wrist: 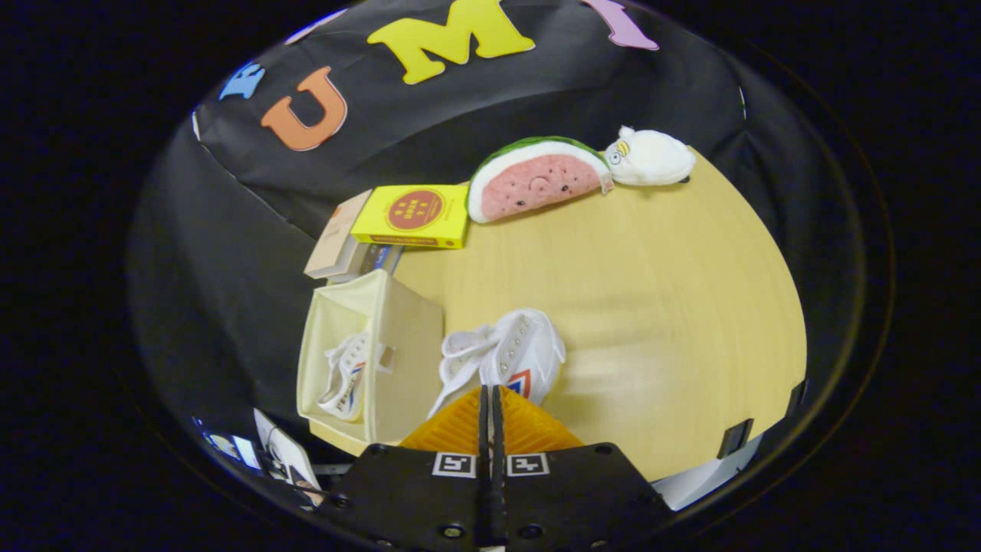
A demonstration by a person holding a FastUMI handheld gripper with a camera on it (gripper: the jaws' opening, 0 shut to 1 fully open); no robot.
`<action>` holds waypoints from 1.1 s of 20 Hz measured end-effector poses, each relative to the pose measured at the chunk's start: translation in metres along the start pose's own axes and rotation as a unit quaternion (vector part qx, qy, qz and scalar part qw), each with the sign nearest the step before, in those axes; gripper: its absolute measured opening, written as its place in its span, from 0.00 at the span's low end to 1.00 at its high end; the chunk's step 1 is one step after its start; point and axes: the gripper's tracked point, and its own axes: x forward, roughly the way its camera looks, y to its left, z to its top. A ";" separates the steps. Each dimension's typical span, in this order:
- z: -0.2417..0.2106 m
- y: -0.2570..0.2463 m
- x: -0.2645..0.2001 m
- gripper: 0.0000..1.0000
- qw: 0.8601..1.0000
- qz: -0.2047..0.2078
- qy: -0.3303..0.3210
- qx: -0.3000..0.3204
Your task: Open the storage box then place both shoes into the box .Put the left shoe in first, then the right shoe, with the right side of both shoes facing outward in a uniform manner.
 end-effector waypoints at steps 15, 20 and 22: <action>-0.045 0.016 0.036 0.02 0.998 -0.004 0.057 0.005; -0.100 -0.038 0.065 0.56 0.991 -0.095 0.095 -0.022; -0.119 -0.050 0.071 0.84 0.987 -0.120 0.102 -0.011</action>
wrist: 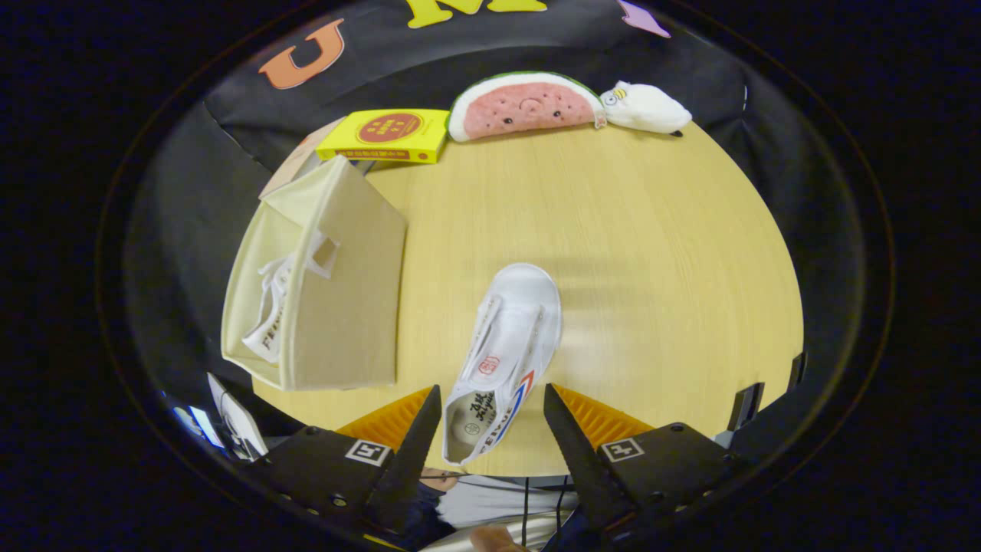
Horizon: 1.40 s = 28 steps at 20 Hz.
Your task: Open the storage box then place both shoes into the box .Put the left shoe in first, then the right shoe, with the right side of both shoes facing outward in a uniform manner.
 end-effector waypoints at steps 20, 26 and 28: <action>-0.011 -0.030 0.077 0.00 0.990 -0.118 -0.034 0.076; -0.016 -0.013 0.061 0.00 0.994 -0.010 -0.010 0.112; -0.007 -0.008 0.036 0.00 0.992 0.004 -0.026 0.120</action>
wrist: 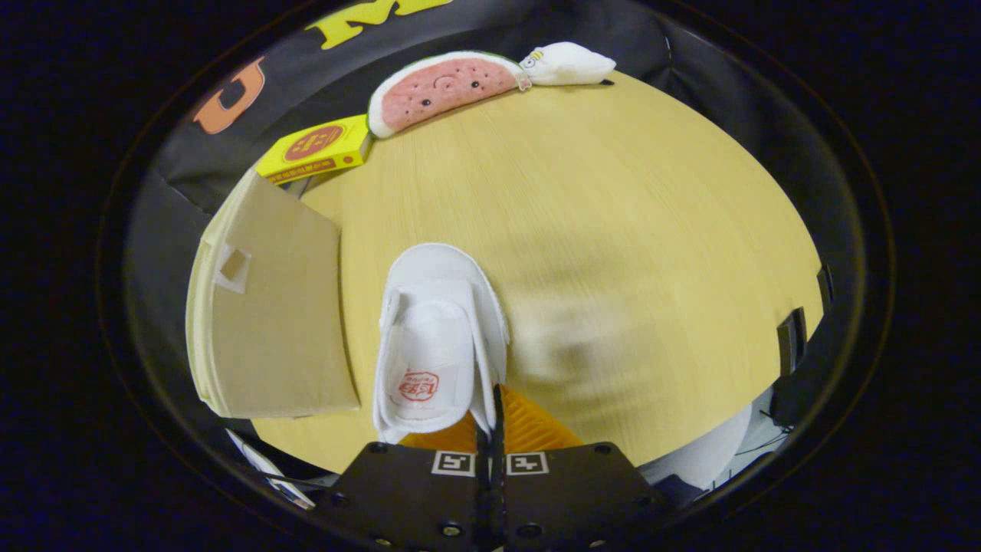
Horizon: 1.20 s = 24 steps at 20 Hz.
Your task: Open the storage box then place both shoes into the box .Put the left shoe in first, then the right shoe, with the right side of both shoes facing outward in a uniform manner.
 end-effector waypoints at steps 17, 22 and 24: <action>0.072 0.227 -0.044 0.00 0.985 0.034 -0.132 -0.102; 0.065 0.217 -0.026 0.00 0.977 -0.014 -0.178 -0.112; 0.057 0.233 -0.023 0.07 0.978 0.037 -0.173 -0.107</action>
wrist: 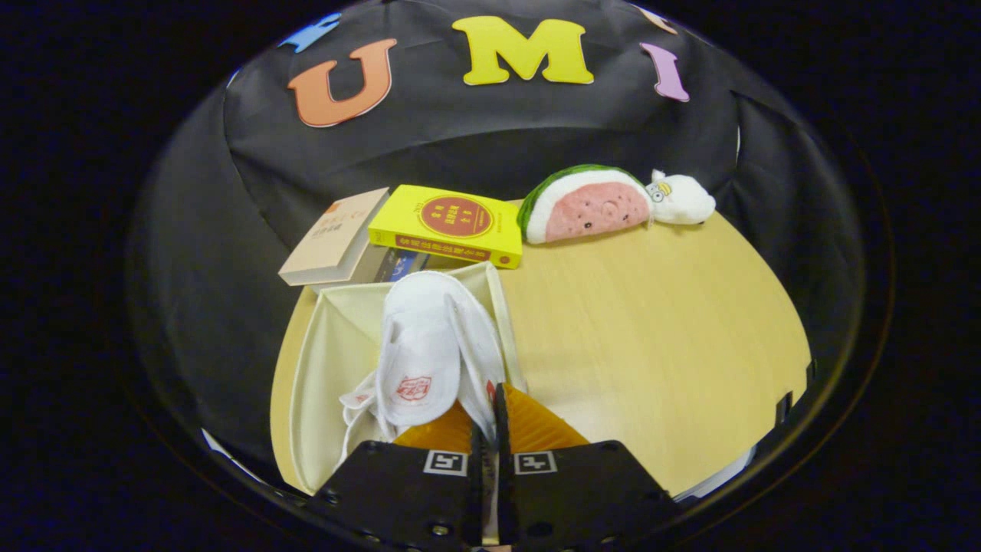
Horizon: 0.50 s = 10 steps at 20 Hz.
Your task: Open the storage box then place both shoes into the box .Put the left shoe in first, then the right shoe, with the right side of both shoes facing outward in a uniform manner.
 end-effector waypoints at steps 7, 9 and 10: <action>0.037 -0.060 -0.059 0.96 0.981 -0.008 -0.184 -0.056; 0.038 -0.083 -0.082 0.97 0.969 -0.021 -0.238 -0.064; 0.038 -0.093 -0.095 0.96 0.961 -0.023 -0.267 -0.068</action>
